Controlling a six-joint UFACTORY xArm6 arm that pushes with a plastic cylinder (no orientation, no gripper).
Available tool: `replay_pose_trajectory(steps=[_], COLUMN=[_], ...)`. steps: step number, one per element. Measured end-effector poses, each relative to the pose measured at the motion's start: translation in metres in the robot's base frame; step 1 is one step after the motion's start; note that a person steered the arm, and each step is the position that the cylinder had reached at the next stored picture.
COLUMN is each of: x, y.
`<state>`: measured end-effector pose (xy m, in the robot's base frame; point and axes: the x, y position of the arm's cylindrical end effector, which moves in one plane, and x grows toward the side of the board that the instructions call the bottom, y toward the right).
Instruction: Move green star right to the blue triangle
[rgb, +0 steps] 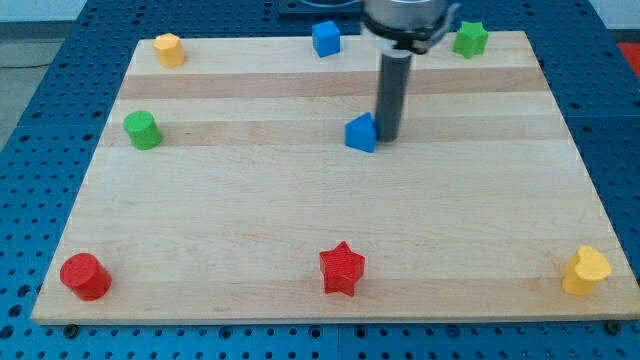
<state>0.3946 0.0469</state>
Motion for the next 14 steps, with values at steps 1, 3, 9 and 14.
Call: replay_pose_trajectory(steps=[1, 3, 9, 14], x=[0.0, 0.0, -0.173, -0.126], y=[-0.054, -0.174, 0.24, 0.044])
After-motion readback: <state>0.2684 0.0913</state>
